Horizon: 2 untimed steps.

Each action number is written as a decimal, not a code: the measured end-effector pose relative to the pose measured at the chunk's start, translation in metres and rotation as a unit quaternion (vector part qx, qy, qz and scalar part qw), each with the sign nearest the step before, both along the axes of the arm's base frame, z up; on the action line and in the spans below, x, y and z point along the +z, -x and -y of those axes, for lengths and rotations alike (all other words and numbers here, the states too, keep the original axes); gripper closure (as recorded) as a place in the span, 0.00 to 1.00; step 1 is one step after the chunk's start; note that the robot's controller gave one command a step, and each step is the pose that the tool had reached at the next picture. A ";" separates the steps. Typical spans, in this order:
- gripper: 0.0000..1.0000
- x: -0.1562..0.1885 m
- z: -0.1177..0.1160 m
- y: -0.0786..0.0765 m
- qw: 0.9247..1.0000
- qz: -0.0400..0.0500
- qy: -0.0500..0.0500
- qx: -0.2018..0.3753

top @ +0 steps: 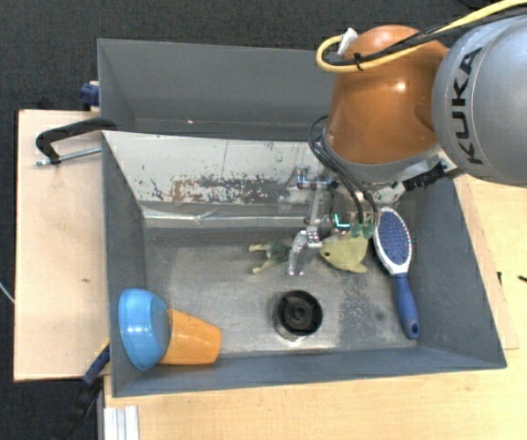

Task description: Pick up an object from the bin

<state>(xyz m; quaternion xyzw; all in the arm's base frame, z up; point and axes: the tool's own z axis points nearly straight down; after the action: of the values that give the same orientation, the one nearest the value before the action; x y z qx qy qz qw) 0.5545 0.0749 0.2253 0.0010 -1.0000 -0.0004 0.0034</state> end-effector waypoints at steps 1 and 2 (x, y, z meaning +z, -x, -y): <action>0.00 -0.133 0.058 -0.006 0.999 0.011 -0.001 0.044; 1.00 -0.138 0.059 -0.003 0.999 0.005 -0.001 0.044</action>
Offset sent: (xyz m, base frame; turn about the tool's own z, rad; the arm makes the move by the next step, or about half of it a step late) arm 0.0018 -0.0637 -0.1496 -0.0884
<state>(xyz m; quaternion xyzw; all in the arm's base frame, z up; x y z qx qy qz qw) 0.5576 0.0163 0.0869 0.0449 -0.9990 -0.0009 -0.0019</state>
